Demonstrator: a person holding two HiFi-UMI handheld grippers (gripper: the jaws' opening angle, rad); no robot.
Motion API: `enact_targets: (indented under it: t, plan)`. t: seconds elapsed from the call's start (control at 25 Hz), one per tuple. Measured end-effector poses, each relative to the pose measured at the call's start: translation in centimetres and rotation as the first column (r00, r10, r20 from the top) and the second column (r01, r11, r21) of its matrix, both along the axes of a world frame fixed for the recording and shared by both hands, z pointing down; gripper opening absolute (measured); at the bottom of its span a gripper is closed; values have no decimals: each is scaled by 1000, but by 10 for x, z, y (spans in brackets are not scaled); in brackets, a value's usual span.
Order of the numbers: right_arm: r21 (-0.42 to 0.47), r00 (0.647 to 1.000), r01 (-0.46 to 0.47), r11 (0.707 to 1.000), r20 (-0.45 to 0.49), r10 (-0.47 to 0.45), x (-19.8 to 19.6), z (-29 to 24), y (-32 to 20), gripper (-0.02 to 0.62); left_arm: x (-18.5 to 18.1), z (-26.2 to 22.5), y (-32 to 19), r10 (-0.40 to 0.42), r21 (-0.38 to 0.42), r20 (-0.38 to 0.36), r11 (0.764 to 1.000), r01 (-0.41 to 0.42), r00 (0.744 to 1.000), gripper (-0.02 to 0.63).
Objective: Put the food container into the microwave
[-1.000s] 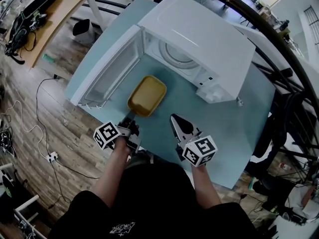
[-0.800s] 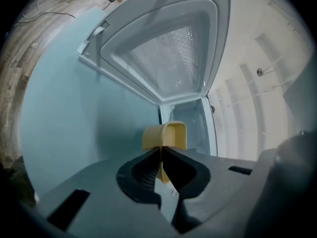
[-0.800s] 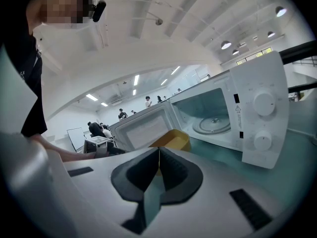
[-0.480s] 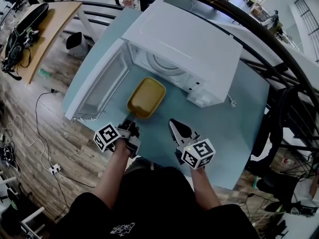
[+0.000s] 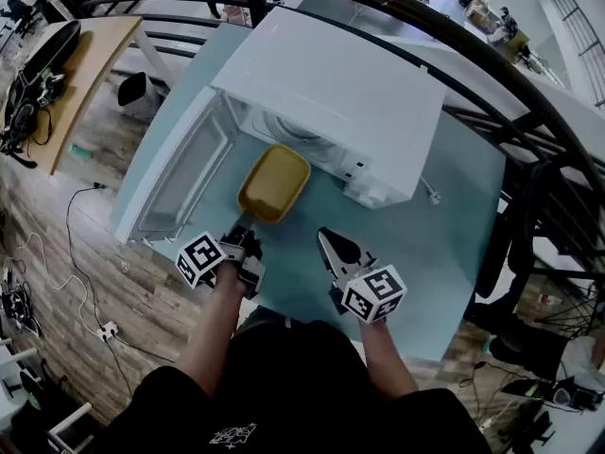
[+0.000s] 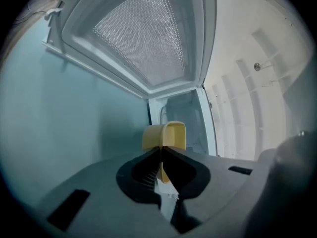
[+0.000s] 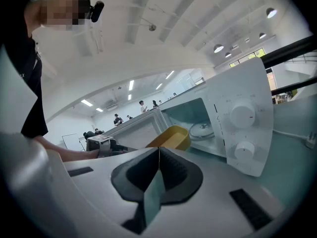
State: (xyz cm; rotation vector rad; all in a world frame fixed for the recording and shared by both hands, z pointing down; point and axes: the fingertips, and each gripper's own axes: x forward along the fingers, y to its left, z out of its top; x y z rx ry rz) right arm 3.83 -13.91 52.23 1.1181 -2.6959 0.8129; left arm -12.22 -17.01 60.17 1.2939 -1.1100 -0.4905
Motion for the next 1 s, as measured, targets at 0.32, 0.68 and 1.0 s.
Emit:
enact_targets:
  t: [0.32,0.68,1.0]
  plan:
    - [-14,1000,-20,1000,-1,20,19,5,-11,8,16,0,-22,17,3,1,1000,-17,1000,28]
    - [-24,1000,-3,1000,10,3,16,10,-26,8,27,4,-46,26,2,0,1000,-26,1000,28]
    - [-37,999,31,999,26,-30,8,14,-39,8,40,5,-67,25,1,-4,1000,-25,1000,28]
